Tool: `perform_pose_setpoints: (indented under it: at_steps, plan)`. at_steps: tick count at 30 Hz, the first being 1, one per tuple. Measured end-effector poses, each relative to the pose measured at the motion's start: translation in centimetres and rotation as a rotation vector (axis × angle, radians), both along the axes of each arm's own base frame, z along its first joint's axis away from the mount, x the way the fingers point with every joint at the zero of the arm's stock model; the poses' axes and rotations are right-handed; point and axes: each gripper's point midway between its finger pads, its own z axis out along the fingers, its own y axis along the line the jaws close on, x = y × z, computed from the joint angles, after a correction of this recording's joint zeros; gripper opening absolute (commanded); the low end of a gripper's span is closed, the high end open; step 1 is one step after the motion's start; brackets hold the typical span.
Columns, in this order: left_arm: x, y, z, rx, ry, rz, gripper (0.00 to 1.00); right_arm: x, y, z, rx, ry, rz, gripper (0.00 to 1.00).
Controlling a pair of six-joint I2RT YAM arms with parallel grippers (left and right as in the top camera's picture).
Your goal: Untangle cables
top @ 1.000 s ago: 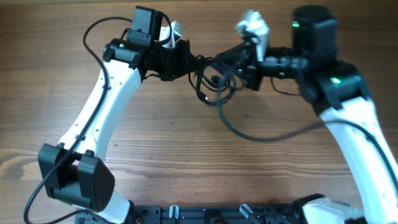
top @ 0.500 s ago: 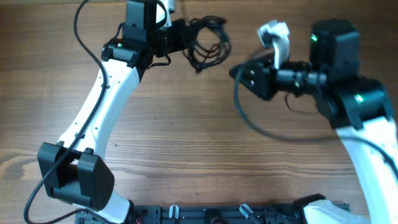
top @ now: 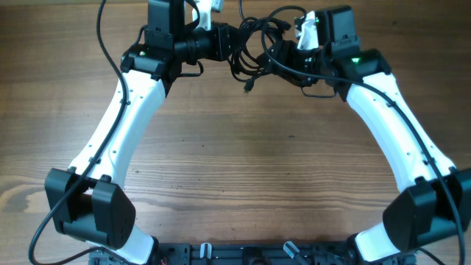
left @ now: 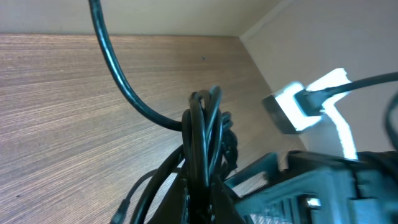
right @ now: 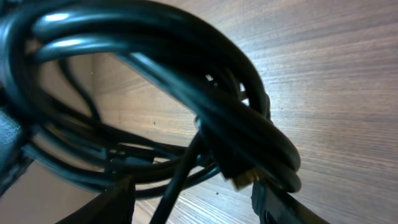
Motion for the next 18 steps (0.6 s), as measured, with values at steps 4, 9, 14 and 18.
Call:
perform_pose_setpoints:
  at_steps: [4, 9, 14, 18]
  plan:
    - [0.4, 0.5, -0.4, 0.016, 0.014, 0.038, 0.04, -0.3, 0.4, -0.8, 0.022, 0.044, 0.011, 0.04]
    - [3.4, 4.7, -3.2, 0.099, 0.141, 0.423, 0.04, -4.9, -0.1, -2.8, -0.046, 0.172, 0.152, 0.04]
    - [5.6, 8.6, -3.4, 0.090, 0.160, 0.738, 0.04, -10.6, 0.1, -2.2, -0.190, 0.181, 0.306, 0.05]
    - [6.8, 12.3, -2.9, 0.015, 0.182, 0.932, 0.04, -14.8, -1.0, -3.4, -0.422, 0.306, 0.223, 0.04]
